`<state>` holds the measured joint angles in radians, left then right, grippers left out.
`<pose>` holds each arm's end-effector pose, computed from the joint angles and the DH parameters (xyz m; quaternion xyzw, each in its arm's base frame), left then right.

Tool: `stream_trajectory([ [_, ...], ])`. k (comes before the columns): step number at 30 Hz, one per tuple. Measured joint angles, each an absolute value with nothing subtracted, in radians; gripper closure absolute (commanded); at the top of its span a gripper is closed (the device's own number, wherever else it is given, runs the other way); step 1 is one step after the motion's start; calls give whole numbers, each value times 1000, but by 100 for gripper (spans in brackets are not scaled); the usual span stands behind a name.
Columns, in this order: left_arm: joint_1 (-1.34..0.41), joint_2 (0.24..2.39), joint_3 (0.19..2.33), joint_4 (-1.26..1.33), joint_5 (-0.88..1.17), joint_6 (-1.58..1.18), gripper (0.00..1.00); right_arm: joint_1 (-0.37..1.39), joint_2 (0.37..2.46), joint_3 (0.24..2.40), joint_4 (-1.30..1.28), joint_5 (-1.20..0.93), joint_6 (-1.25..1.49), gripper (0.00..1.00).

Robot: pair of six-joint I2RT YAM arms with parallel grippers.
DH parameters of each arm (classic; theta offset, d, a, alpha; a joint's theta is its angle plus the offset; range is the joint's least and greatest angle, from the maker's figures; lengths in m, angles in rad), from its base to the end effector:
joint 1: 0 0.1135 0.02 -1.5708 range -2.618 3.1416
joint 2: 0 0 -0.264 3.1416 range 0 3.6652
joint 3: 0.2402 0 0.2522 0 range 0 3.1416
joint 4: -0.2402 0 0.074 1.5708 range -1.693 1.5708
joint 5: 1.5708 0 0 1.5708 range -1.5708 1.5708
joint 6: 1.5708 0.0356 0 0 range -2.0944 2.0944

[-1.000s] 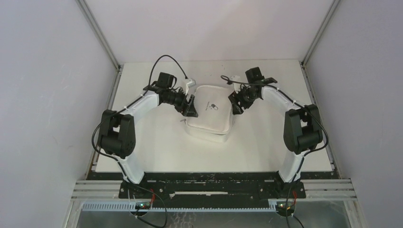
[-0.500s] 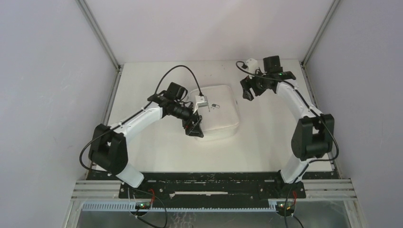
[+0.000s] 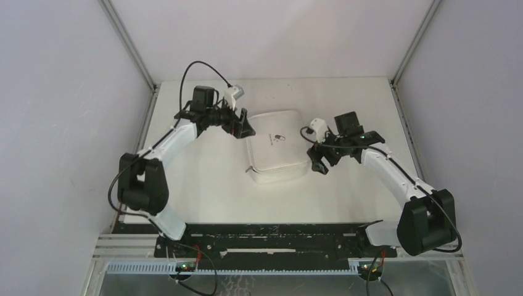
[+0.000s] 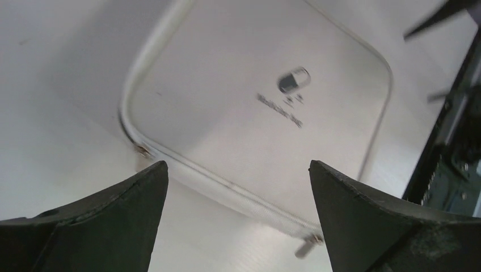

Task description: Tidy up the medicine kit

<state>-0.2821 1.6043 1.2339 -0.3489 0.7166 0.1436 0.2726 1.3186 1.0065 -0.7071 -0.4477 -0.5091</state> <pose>0.3342 -0.1212 0.2782 0.3217 0.8030 -0.3454 0.3637 0.2475 0.0852 0.2607 -0.4133 0.8444 0.1808 0.2889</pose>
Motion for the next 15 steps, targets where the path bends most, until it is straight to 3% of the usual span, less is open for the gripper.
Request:
stream_trajectory([
  [6,-257,1832,1425,-264,690,0,4,389,1349,962,-659,-376,-500,21],
  [15,-257,2036,1565,-257,683,-69,14,401,1528,1019,-582,-300,-447,23],
])
